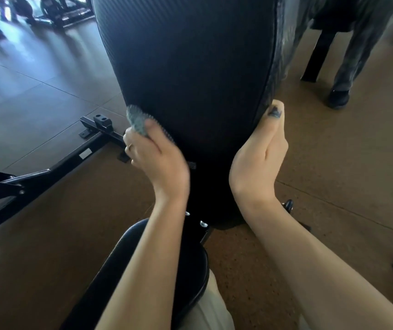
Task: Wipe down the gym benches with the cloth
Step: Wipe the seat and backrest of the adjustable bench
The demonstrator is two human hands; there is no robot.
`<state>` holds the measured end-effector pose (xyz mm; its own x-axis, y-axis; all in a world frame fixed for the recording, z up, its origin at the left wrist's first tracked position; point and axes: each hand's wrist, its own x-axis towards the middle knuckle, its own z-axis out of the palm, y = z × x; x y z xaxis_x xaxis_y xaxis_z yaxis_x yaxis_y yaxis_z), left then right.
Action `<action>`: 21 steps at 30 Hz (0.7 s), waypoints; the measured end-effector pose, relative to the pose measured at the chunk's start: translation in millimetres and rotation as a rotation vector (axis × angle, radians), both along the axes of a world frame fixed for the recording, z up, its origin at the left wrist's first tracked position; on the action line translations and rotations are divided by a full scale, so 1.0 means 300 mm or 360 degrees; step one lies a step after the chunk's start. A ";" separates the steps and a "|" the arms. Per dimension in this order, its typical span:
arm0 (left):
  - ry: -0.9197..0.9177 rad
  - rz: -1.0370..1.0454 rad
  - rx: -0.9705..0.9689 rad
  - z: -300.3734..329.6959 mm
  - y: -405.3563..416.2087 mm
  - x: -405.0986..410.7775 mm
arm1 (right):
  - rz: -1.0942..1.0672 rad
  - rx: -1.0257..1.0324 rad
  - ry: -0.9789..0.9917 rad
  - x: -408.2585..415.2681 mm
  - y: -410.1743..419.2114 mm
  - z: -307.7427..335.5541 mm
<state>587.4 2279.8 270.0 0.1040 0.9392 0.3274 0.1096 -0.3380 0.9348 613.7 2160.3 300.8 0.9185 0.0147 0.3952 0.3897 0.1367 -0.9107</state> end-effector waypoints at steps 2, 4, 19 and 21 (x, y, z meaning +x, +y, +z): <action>-0.0107 -0.0027 0.0179 0.082 -0.076 0.026 | -0.0021 -0.0038 -0.0013 -0.005 -0.004 0.006; -0.0152 -0.0049 0.0387 0.142 -0.147 0.046 | -0.0021 -0.0066 -0.0011 -0.007 -0.010 0.013; 0.0271 -0.0226 0.0616 -0.052 -0.260 -0.039 | 0.0122 -0.0099 0.0094 -0.006 -0.025 0.014; 0.0170 -0.0113 0.0765 0.069 -0.236 0.003 | 0.0104 -0.0108 0.0100 -0.009 -0.027 0.017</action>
<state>588.2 2209.1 290.8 0.2187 0.6741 0.7056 0.1577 -0.7380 0.6561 611.1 2152.1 306.0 0.9377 0.1003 0.3327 0.3236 0.0970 -0.9412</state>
